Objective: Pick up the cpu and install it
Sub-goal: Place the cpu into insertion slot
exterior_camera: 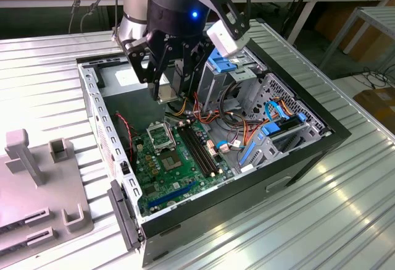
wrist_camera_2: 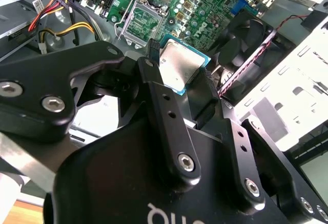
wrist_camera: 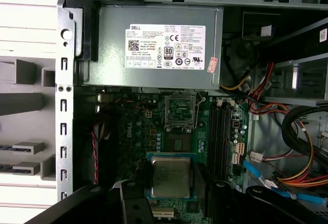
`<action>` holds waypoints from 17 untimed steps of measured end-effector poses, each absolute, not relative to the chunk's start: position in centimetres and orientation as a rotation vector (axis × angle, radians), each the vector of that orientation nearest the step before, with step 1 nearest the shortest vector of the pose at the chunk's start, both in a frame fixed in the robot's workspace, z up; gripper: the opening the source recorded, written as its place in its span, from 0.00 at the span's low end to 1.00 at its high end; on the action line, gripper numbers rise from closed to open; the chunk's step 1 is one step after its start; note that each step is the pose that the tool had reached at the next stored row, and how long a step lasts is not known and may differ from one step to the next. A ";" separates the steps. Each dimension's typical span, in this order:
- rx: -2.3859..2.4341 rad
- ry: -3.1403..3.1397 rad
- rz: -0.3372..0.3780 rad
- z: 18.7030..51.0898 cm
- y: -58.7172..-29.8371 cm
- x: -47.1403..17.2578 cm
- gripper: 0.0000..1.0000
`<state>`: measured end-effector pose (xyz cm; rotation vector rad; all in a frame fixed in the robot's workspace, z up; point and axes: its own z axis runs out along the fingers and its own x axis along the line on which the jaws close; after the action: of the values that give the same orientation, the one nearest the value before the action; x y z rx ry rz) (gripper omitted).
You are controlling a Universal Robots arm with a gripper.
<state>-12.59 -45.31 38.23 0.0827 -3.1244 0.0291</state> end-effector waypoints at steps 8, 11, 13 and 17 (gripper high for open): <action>0.083 -3.124 0.029 38.0 -45.3 -12.5 0.47; 0.083 -3.124 0.029 37.9 -45.3 -12.5 0.47; 0.083 -3.124 0.029 37.9 -45.3 -12.5 0.47; 0.083 -3.124 0.029 37.8 -45.3 -12.5 0.47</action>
<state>-12.49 -45.31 37.79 0.0828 -3.1244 0.0291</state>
